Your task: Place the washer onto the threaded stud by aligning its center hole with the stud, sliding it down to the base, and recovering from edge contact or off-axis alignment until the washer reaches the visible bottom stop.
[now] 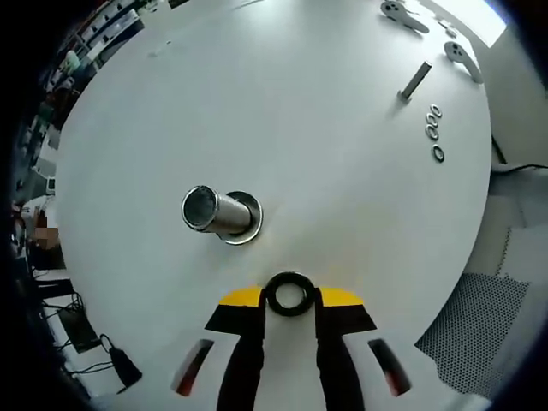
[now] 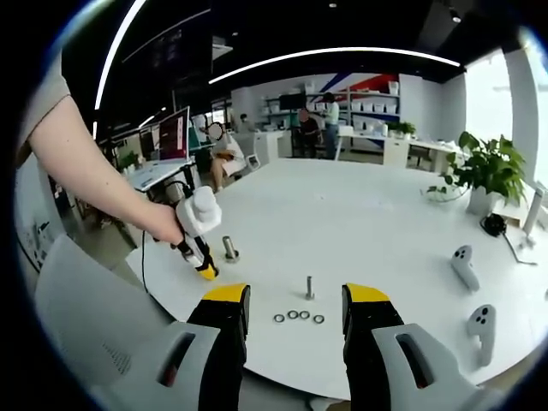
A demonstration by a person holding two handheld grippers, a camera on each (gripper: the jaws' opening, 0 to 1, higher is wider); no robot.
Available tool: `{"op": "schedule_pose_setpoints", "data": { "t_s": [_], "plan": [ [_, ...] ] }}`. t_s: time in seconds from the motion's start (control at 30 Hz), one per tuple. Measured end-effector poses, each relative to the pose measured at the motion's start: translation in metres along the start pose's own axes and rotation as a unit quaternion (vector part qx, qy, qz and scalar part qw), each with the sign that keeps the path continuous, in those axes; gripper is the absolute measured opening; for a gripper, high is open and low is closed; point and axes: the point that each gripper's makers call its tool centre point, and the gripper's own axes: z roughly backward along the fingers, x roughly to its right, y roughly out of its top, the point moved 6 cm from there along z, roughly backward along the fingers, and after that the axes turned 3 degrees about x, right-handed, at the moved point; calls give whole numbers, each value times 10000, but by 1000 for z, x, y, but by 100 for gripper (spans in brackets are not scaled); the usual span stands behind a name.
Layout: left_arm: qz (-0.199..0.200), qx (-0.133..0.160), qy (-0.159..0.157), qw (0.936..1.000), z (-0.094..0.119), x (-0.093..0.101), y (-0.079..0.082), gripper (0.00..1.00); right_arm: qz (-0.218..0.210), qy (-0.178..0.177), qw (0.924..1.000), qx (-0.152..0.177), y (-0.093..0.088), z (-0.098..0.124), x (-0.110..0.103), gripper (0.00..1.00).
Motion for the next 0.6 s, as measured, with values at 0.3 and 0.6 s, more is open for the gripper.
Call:
{"op": "schedule_pose_setpoints", "data": {
  "t_s": [0.3,0.6],
  "plan": [
    [-215,129,-59,9997,0,-1,-1,19,2,2,10000,-21,-1,0,0,45],
    [-395,108,-101,9991,3,-4,-9,19,3,-13,10000,-24,-1,0,0,45]
  ]
}}
